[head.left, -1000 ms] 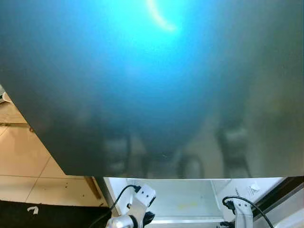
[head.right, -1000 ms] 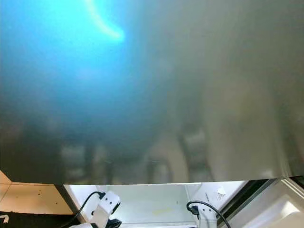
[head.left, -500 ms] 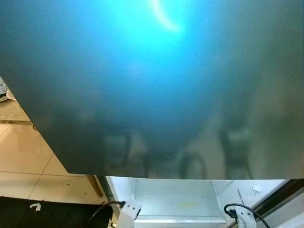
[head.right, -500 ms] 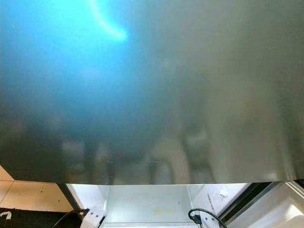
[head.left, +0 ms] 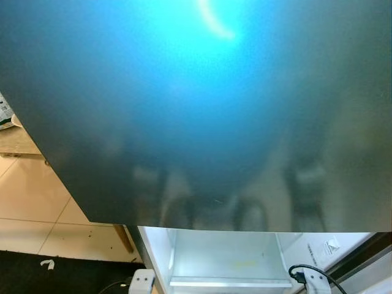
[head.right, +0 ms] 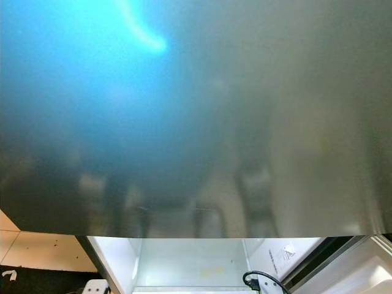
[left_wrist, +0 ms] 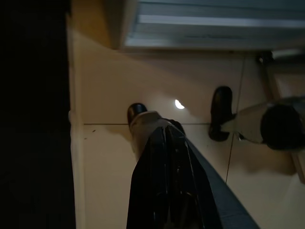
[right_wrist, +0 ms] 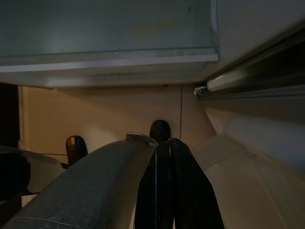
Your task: Restocking fridge
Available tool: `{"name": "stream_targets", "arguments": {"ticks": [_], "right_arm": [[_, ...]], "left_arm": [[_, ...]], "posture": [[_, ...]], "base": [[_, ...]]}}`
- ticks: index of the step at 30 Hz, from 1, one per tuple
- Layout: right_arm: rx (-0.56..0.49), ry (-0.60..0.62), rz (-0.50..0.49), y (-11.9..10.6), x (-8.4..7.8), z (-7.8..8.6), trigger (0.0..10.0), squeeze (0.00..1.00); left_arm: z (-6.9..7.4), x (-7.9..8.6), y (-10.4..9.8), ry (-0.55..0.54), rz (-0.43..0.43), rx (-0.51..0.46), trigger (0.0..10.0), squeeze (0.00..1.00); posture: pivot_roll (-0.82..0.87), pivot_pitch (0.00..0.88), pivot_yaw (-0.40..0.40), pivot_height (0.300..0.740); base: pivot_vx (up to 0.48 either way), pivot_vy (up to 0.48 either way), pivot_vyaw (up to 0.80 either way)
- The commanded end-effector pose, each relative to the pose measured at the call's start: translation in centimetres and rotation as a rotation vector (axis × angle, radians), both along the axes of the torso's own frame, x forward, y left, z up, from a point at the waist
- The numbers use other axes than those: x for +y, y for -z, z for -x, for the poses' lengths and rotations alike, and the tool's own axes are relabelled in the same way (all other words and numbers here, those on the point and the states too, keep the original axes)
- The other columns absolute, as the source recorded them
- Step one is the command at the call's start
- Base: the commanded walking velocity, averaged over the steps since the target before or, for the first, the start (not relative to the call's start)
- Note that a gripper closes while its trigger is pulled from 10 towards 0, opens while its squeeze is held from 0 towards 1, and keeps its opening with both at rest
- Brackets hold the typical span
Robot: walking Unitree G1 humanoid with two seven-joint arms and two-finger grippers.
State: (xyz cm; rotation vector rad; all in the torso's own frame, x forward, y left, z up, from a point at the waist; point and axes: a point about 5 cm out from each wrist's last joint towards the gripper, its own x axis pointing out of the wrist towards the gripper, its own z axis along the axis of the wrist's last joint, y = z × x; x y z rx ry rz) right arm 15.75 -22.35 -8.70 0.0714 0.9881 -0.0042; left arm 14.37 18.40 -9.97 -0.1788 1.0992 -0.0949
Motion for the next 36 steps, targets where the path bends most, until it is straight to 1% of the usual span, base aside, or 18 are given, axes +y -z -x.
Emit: {"name": "stream_targets", "arguments": {"ticks": [1, 9, 16, 25, 36], "right_arm": [[0.035, 0.000, 0.012, 0.3, 0.0, 0.8, 10.0, 0.00], [0.067, 0.006, 0.036, 0.6, -0.2, 1.5, 10.0, 0.00], [0.090, 0.014, 0.048, 0.8, -0.4, 2.1, 10.0, 0.00], [0.128, 0.009, 0.058, 1.2, -0.3, 3.2, 10.0, 0.00], [0.141, -0.002, 0.059, 1.4, -0.2, 3.5, 10.0, 0.00]], "left_arm": [[0.6, 0.8, 0.1, -0.033, -0.018, 0.021, 10.0, 0.00], [0.5, 0.6, 0.2, -0.024, -0.032, 0.022, 10.0, 0.00], [0.3, 0.4, 0.1, -0.025, -0.036, 0.022, 10.0, 0.00], [0.7, 0.3, 0.3, -0.018, -0.049, 0.034, 10.0, 0.00], [0.8, 0.4, 0.3, -0.009, -0.057, 0.037, 10.0, 0.00]], "posture": [[-0.05, 0.020, -0.021, 0.740], [-0.05, 0.007, -0.025, 0.740], [-0.05, 0.006, -0.027, 0.740], [-0.05, 0.005, -0.028, 0.740], [-0.05, 0.007, -0.027, 0.740]], "base": [[0.000, 0.000, 0.00], [0.000, 0.000, 0.00], [-0.290, 0.000, 0.00], [-0.310, 0.000, 0.00], [-0.317, 0.000, 0.00]]}}
